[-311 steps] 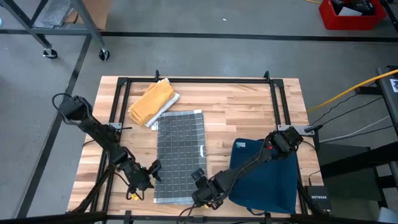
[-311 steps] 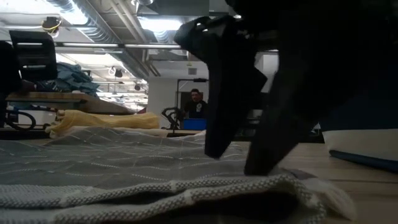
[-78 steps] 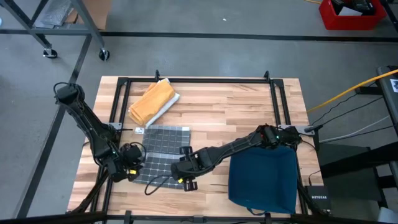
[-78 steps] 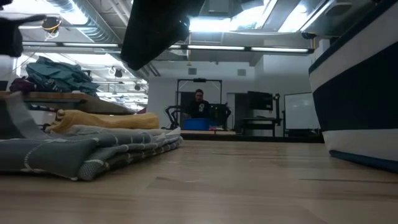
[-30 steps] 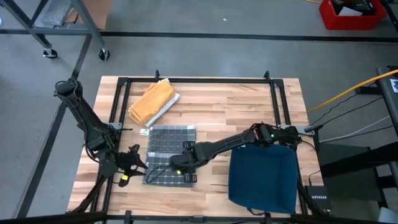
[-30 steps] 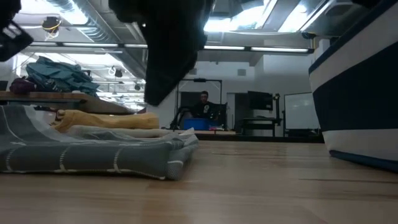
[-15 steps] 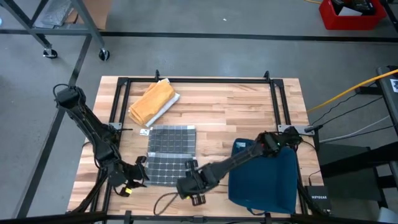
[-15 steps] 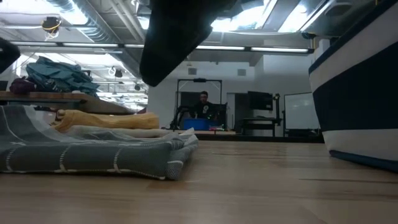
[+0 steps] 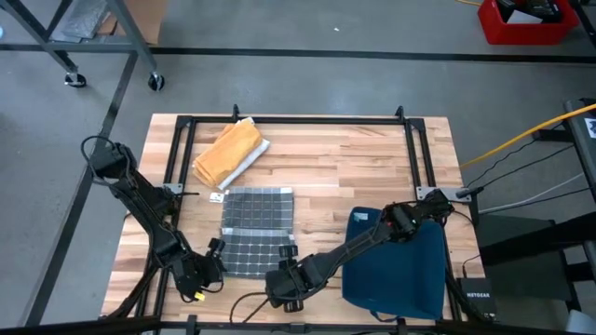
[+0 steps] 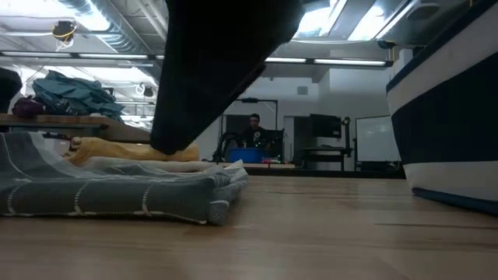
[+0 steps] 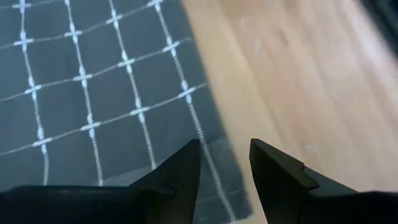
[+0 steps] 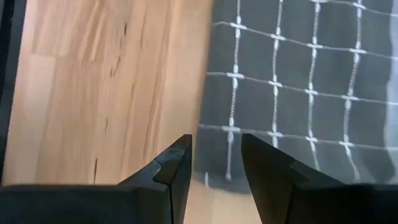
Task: Fold towel
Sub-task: Fold the gray towel
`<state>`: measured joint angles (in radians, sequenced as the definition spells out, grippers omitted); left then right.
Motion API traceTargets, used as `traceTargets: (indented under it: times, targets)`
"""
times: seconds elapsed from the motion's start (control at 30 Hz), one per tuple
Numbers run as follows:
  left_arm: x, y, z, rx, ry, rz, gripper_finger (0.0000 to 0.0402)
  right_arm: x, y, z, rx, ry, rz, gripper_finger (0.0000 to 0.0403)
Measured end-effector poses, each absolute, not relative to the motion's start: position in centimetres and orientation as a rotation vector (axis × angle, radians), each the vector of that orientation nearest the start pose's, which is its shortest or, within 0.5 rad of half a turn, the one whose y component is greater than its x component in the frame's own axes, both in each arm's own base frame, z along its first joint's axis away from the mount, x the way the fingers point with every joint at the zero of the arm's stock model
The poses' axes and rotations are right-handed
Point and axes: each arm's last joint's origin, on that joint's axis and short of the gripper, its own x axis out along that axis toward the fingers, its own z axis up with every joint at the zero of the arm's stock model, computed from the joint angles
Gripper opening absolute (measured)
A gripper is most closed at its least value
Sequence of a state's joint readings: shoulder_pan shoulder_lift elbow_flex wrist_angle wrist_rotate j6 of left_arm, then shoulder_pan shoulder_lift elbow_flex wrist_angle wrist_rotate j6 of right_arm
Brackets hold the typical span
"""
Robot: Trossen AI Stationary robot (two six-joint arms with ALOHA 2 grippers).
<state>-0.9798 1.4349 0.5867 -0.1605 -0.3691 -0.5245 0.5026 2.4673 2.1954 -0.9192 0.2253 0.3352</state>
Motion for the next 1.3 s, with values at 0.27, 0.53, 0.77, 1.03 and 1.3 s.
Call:
traceTargets:
  times: [0.27, 0.53, 0.77, 1.03, 1.3]
  targets:
    - [14.4, -19.5, 13.6, 0.194, 0.952, -0.274, 0.0131, 45.6, 24.5, 15.6, -0.111, 1.151, 0.061, 0.0145]
    - [14.3, -19.4, 13.5, 0.139, 0.973, -0.23, 0.0131, 46.2, 24.9, 13.7, -0.093, 1.148, 0.083, 0.0145]
    - [14.4, -19.5, 12.9, 0.14, 0.987, -0.213, 0.0131, 46.3, 24.9, 13.5, -0.084, 1.132, 0.044, 0.0145]
    - [14.5, -19.6, 12.4, 0.037, 1.001, -0.129, 0.0088, 46.3, 25.0, 13.2, -0.029, 1.133, -0.004, 0.0098]
    - [14.4, -20.0, 12.5, -0.088, 0.99, -0.096, 0.0007, 45.8, 25.8, 13.1, -0.04, 1.11, -0.04, 0.0015]
